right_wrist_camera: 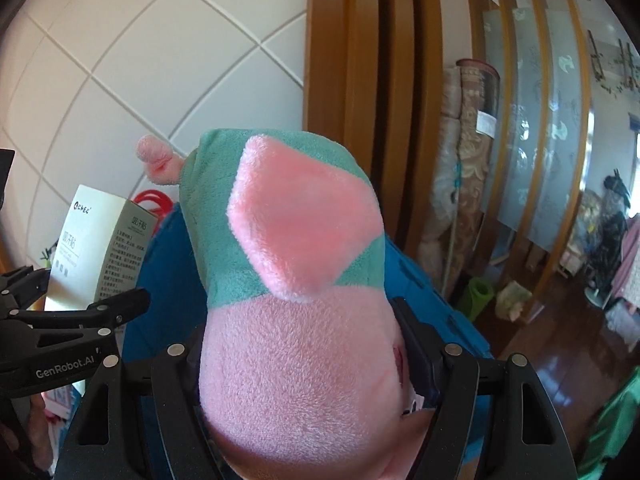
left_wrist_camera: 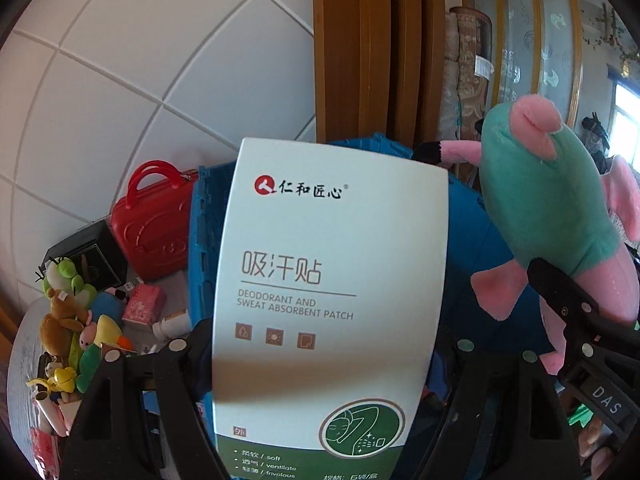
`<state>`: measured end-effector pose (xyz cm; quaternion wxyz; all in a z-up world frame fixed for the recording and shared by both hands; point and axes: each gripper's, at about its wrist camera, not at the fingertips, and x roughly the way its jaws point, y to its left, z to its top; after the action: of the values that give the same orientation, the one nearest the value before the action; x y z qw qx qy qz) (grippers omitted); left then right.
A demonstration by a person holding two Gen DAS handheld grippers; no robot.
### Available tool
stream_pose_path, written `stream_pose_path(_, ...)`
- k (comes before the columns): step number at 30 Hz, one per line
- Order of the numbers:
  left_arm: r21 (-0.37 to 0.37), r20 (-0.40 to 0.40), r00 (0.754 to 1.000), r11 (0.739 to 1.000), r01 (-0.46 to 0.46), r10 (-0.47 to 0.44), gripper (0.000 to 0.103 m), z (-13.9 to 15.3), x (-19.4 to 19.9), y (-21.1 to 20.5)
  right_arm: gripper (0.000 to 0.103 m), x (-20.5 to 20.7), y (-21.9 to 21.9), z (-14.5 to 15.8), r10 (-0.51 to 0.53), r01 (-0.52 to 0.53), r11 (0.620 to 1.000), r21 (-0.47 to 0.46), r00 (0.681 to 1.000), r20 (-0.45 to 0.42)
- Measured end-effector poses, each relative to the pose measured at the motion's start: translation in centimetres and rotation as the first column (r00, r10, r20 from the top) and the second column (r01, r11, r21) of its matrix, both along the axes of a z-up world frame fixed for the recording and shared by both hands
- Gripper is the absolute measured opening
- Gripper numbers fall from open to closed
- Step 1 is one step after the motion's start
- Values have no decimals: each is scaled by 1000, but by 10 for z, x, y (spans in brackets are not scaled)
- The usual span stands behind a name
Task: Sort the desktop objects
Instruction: 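Lift the patch box and pig plush and carry them over the crate, then open both grippers to drop the patch box and pig plush into the crate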
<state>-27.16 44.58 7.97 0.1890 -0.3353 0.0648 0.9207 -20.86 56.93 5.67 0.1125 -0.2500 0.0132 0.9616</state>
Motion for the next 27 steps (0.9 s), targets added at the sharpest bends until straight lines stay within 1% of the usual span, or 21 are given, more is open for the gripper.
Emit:
stream_pose_path(3,-30,68,998,999,17,-15,78,-19,-10,17,75,-6,21,-15,-5,6,1000,-24,1000,28)
stream_pose_path(7,-53,118,993,998,35,-29,78,-35,-13,33,75,-13,35,-29,-12,14,999,-43,998,54)
stream_pose_path(11,-67,127,991,997,40,-32,78,-38,-13,41,75,-20,40,-32,-9,12,998,-58,998,61)
stream_pose_path(14,-68,135,990,997,38,-29,78,-40,-13,40,75,-22,36,-30,-28,30,999,-37,998,58)
stream_pose_path(15,-73,136,990,997,36,-26,79,-40,-13,40,75,-22,36,-28,-32,34,999,-37,998,50)
stream_pose_path(16,-79,135,991,996,32,-21,83,-41,-11,40,75,-20,34,-25,-35,37,999,-36,998,44)
stream_pose_path(17,-86,132,991,996,26,-15,85,-41,-10,39,76,-19,32,-22,-36,38,999,-32,998,43)
stream_pose_path(19,-91,134,991,996,21,-9,86,-40,-10,37,87,-18,32,-18,-51,51,999,-19,998,35)
stream_pose_path(20,-91,137,990,996,20,-8,86,-41,-9,36,95,-16,31,-17,-57,58,998,-11,998,31)
stream_pose_path(21,-90,139,990,996,20,-7,86,-40,-8,35,100,-14,29,-16,-61,61,998,-6,998,25)
stream_pose_path(23,-97,138,990,995,22,-8,86,-40,-5,33,103,-11,26,-15,-67,67,998,-3,997,22)
stream_pose_path(27,-95,129,991,995,33,-21,87,-36,2,28,103,-7,26,-15,-82,82,997,-1,996,39)
